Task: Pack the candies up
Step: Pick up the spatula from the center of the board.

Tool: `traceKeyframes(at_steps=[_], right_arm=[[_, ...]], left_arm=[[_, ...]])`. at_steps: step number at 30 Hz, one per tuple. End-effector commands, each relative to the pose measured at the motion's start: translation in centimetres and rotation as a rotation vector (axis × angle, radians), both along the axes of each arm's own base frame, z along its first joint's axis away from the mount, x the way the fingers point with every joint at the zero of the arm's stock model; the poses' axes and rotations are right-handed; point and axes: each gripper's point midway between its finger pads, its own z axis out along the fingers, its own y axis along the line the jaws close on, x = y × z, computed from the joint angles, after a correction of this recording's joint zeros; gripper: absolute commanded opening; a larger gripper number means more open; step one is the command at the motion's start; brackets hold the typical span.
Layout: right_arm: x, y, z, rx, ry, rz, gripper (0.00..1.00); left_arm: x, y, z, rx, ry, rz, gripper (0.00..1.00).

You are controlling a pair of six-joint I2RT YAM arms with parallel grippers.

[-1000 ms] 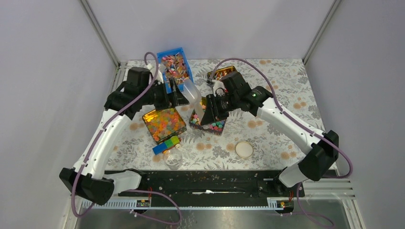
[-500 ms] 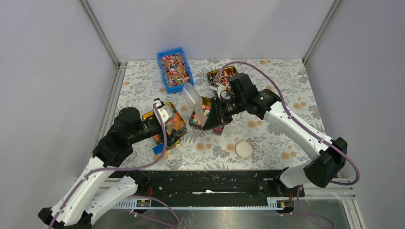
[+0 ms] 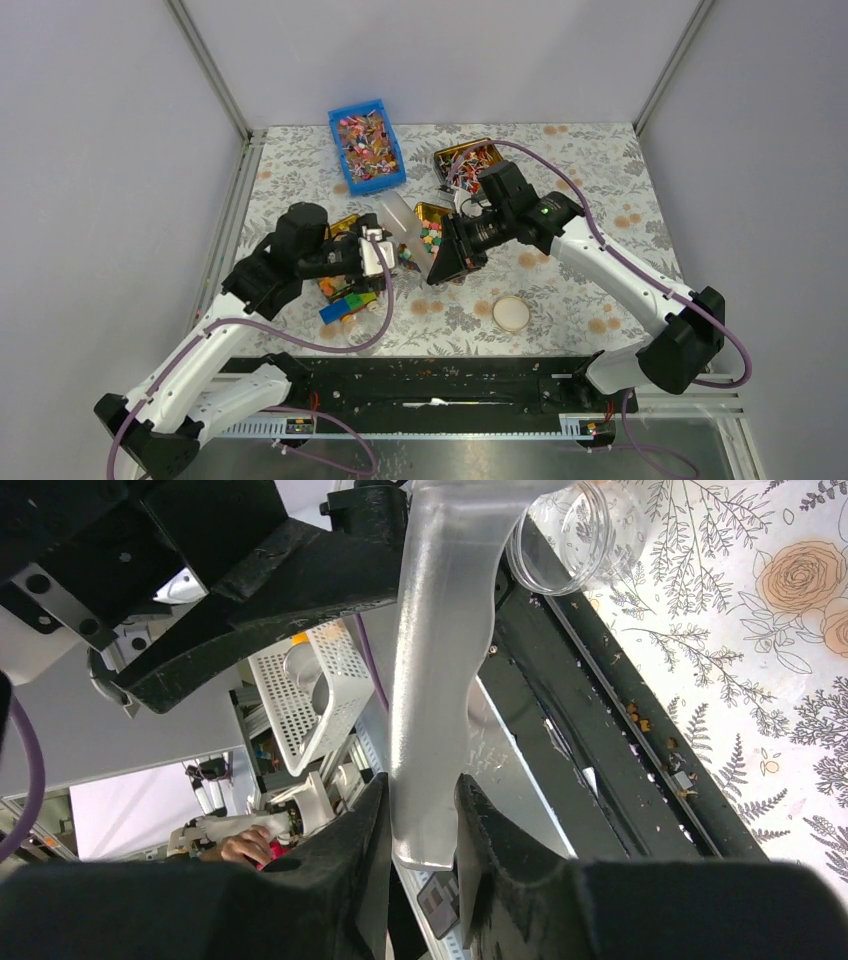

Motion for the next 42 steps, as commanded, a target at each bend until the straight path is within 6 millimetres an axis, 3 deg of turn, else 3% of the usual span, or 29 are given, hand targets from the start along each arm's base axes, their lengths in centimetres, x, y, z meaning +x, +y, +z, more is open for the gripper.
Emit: traceKeyframes(at_steps=[1,4,8,17,22,26,28,30,33,35,39,42], right_arm=[[-0.6,0.1,1.6,0.060,0.007,0.031,0.00],[-0.7,0.1,1.5,0.062,0.021,0.035,0.00],[-1.0,0.2,1.7,0.075,0.041,0.057,0.00],[-1.3,0.4,2.1,0.095,0.061,0.086,0.00],[-1.1,0.4,1.7,0.084,0.055,0.078,0.00],[-0.8,-0.1,1.1,0.033,0.025,0.074,0.00],[-0.6,-0.1,0.7,0.022,0.010,0.068,0.01],[-0.4,-0.2,0.6,0.013,-0.013,0.060,0.18],[0.3,-0.6,0.5,-0.012,-0.088,0.021,0.62],[1.2,-1.1,0.6,-0.039,-0.159,-0.025,0.81],[2.9,-2.6,1.1,-0.096,-0.314,-0.118,0.99],[3.8,-3.7,1.9,-0.120,-0.420,-0.169,1.00]], left_arm=[[-0.3,-1.4,1.9,0.015,-0.115,-0.121,0.71],[-0.1,-1.8,1.7,0.030,-0.118,-0.135,0.64],[0.4,-2.1,1.1,0.054,-0.106,-0.126,0.46],[1.2,-2.4,0.3,0.094,-0.108,-0.118,0.41],[1.6,-2.1,0.0,0.119,-0.108,-0.096,0.23],[1.6,-1.7,0.1,0.127,-0.107,-0.077,0.02],[1.4,-1.7,0.2,0.123,-0.095,-0.074,0.00],[1.2,-1.6,0.4,0.115,-0.077,-0.069,0.00],[0.9,-1.4,0.9,0.099,-0.046,-0.047,0.00],[0.6,-1.2,1.2,0.083,-0.016,-0.022,0.00],[0.4,-0.6,1.5,0.050,0.064,0.063,0.00],[0.2,-0.2,1.4,0.037,0.151,0.138,0.00]])
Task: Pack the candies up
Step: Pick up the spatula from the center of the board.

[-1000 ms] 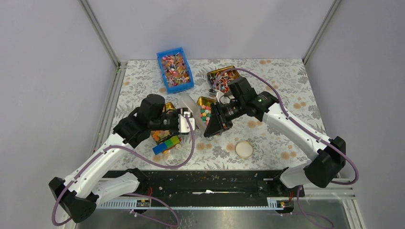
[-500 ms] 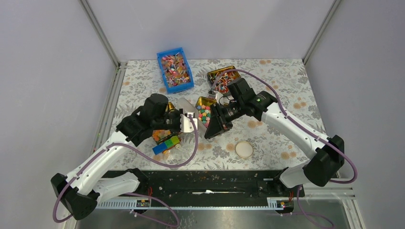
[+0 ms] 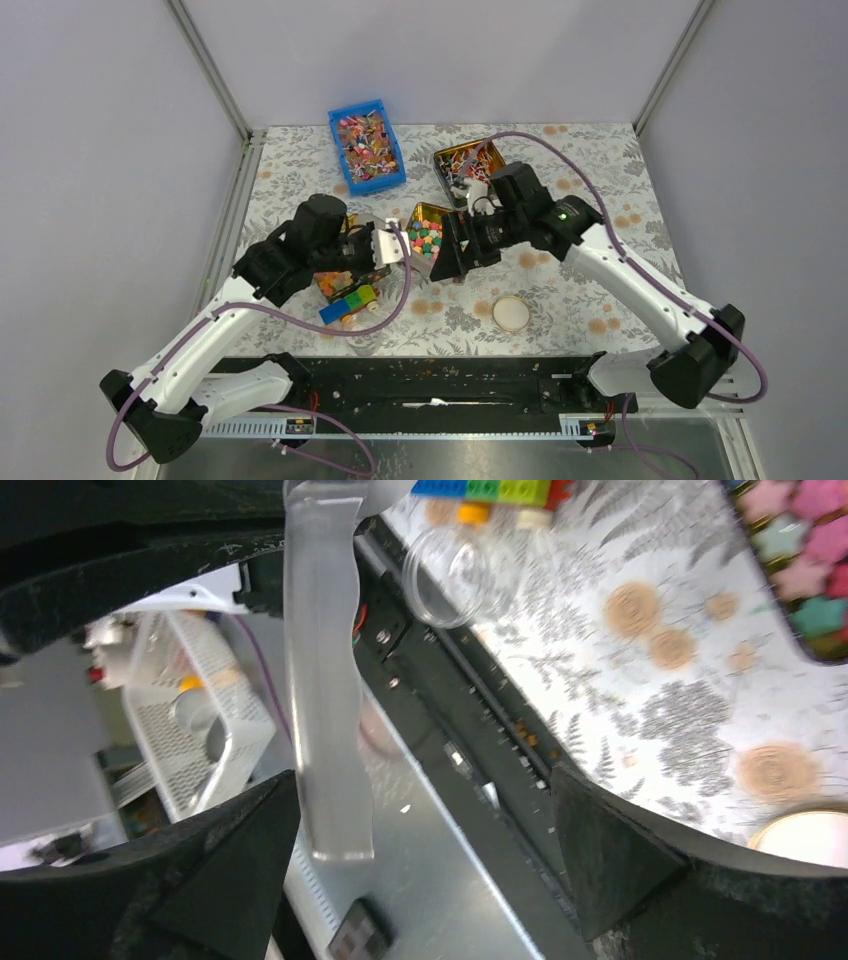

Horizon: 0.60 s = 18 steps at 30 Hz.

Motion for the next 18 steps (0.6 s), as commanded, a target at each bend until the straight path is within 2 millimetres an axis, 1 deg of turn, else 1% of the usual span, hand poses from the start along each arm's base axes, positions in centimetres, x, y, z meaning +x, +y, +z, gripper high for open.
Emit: traceKeyframes(at_steps=[1,3,5,7,9,12,18], right_arm=[[2.4,-2.4,3.5,-0.020,-0.284,-0.109,1.00],[3.2,-3.4,4.1,-0.032,-0.378,-0.154,1.00],[3.6,-4.2,4.4,-0.023,-0.483,-0.158,1.00],[3.9,-4.7,4.5,-0.011,-0.586,-0.144,1.00],[3.6,-4.9,4.9,0.026,-0.691,-0.100,1.00],[2.7,-4.4,4.7,0.079,-0.835,0.039,1.00],[2.0,-3.2,5.0,0.135,-0.913,0.197,1.00]], left_arm=[[-0.2,0.6,2.5,-0.073,0.084,0.139,0.00],[-0.5,0.8,2.4,-0.070,0.141,0.173,0.00],[-0.7,0.9,2.2,-0.067,0.204,0.217,0.00],[-1.1,0.9,1.8,-0.050,0.265,0.240,0.00],[-1.3,0.9,1.6,-0.035,0.320,0.259,0.00],[-1.6,0.7,1.3,-0.017,0.379,0.271,0.00],[-2.3,0.1,1.0,-0.025,0.442,0.246,0.00]])
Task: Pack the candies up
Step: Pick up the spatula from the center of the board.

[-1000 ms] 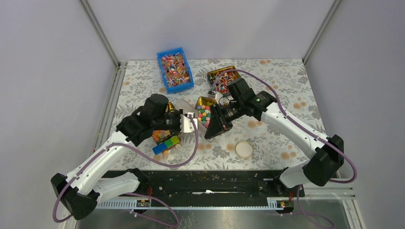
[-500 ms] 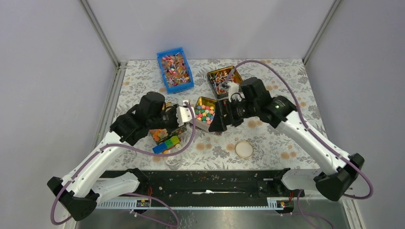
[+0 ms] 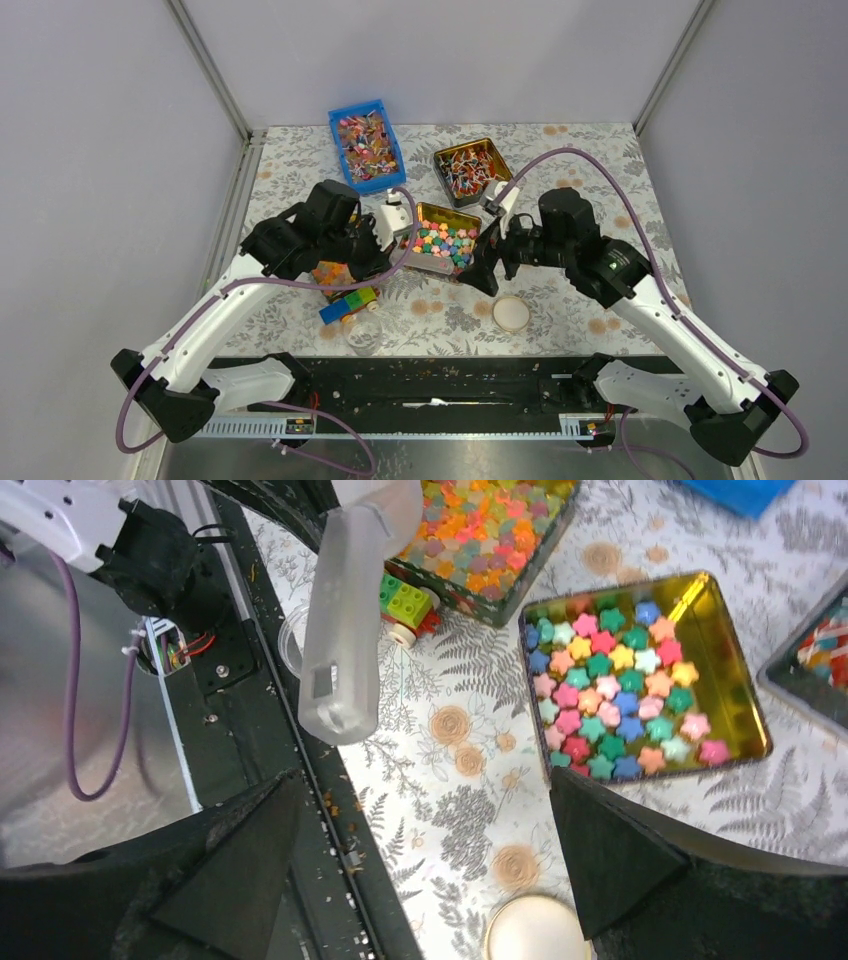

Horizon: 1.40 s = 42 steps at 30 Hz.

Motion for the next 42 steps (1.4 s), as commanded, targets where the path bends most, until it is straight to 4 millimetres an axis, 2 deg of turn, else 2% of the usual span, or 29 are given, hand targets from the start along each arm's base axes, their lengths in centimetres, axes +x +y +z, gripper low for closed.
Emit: traceKeyframes(at_steps=[1,5,12,17,20,21,27,30,34,37,40,42], right_arm=[[0.2,1.9,2.4,0.057,-0.186,0.170,0.99],[-0.1,3.6,3.2,0.101,-0.167,0.246,1.00],[-1.5,6.7,2.8,0.090,-0.124,0.348,0.88],[-2.1,8.3,1.1,0.042,-0.115,0.375,0.71],[-2.0,8.4,0.5,0.013,-0.128,0.359,0.46],[-2.0,8.4,0.4,0.010,-0.128,0.356,0.42],[-1.6,8.3,0.0,-0.019,-0.158,0.324,0.37],[-1.5,8.3,-0.6,-0.037,-0.164,0.323,0.52],[-1.5,8.6,-0.9,-0.044,-0.164,0.332,0.51],[-1.4,8.9,-0.9,-0.045,-0.159,0.332,0.40],[-1.3,9.1,-1.1,-0.051,-0.149,0.327,0.21],[-1.3,9.3,-1.5,-0.060,-0.143,0.326,0.14]], left_arm=[[-0.6,-0.7,1.6,-0.057,0.023,-0.003,0.00],[-0.3,0.0,1.0,-0.024,0.012,0.022,0.00],[-0.2,0.3,0.6,0.003,0.012,0.025,0.00],[-0.3,0.4,0.5,0.005,0.016,0.031,0.00],[0.0,0.8,0.4,0.022,0.006,0.045,0.00],[0.0,0.8,0.4,0.025,0.000,0.044,0.00],[-0.2,0.9,0.8,0.015,-0.007,0.039,0.00],[-0.3,0.9,0.9,0.012,-0.007,0.044,0.00],[-0.5,1.0,0.9,0.004,-0.002,0.049,0.00],[-0.7,1.2,0.5,0.009,0.005,0.056,0.00],[-0.8,1.2,0.5,0.007,0.009,0.056,0.00],[-0.7,1.2,0.6,0.006,0.007,0.057,0.00]])
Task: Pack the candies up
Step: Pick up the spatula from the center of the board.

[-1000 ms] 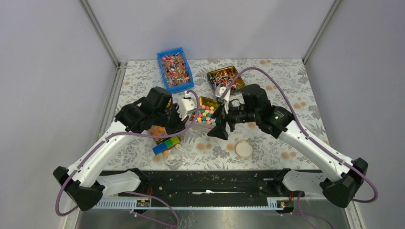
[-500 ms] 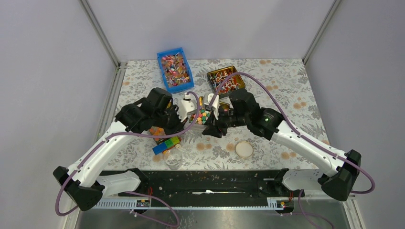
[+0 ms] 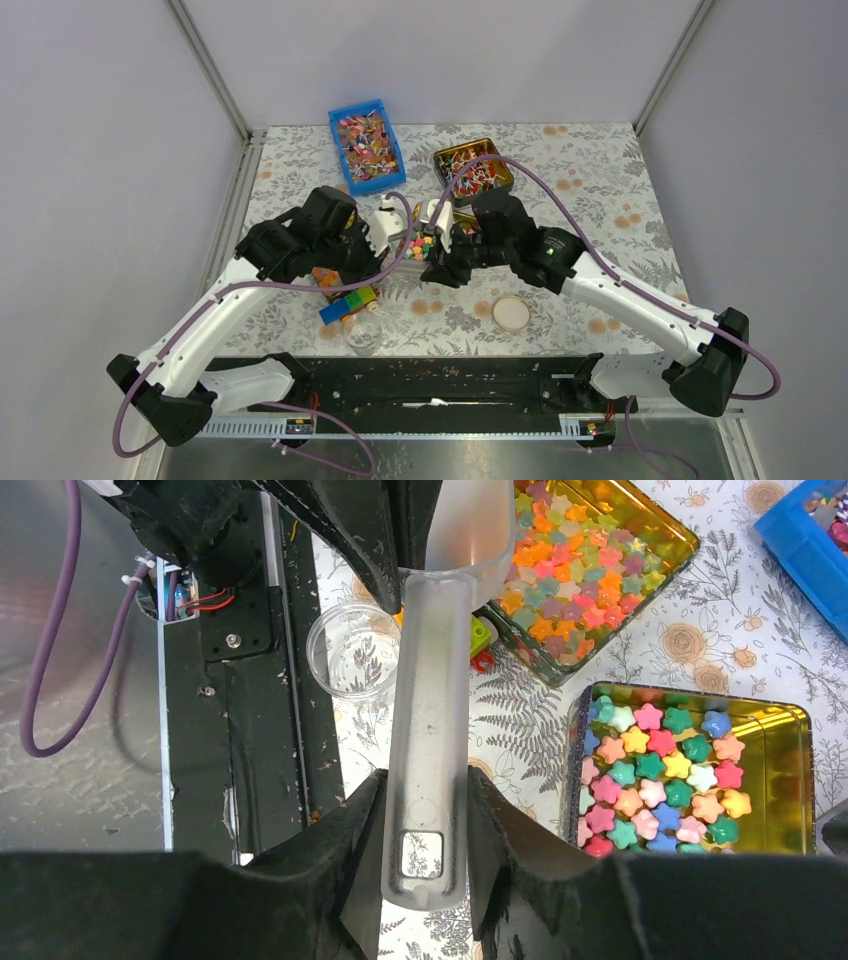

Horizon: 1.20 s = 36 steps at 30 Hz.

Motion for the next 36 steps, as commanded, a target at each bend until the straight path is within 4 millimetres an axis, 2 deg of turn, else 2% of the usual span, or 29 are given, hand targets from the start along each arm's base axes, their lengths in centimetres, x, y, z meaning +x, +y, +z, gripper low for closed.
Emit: traceKeyframes(at_steps=[1,7,8,9,10,12,13,20,26,30,36], right_arm=[[-0.3,1.2,0.9,0.019,-0.020,0.025,0.10],[-0.3,1.2,0.7,0.012,-0.012,0.015,0.00],[-0.3,1.2,0.7,0.014,-0.012,0.013,0.00],[-0.2,1.2,0.7,0.014,-0.011,0.007,0.00],[-0.1,1.1,0.8,0.014,-0.006,-0.006,0.00],[0.3,0.9,0.8,0.011,0.001,-0.047,0.00],[0.5,0.7,0.6,0.006,0.007,-0.074,0.00],[3.2,-1.5,-0.6,-0.011,0.028,-0.344,0.00],[3.2,-3.3,-1.6,-0.013,0.104,-0.473,0.00],[2.5,-3.9,-2.3,-0.016,0.219,-0.474,0.00],[3.8,-6.3,-3.7,-0.054,0.368,-0.617,0.00]], left_arm=[[0.8,-0.6,1.6,-0.053,-0.074,0.002,0.00],[1.0,-0.6,2.0,-0.067,-0.086,0.013,0.01],[1.1,-0.7,2.0,-0.070,-0.087,0.020,0.08],[1.3,-0.6,2.1,-0.070,-0.092,0.041,0.19],[1.7,-0.4,2.3,-0.074,-0.105,0.076,0.36],[2.4,-0.1,2.5,-0.084,-0.137,0.122,0.95],[2.6,0.0,2.7,-0.092,-0.157,0.134,0.98],[5.8,1.7,5.3,-0.190,-0.311,0.398,0.99],[7.9,5.0,6.4,-0.344,-0.344,0.804,0.99],[7.7,5.7,5.8,-0.382,-0.301,0.893,0.99],[7.2,4.4,3.4,-0.355,-0.168,0.888,0.99]])
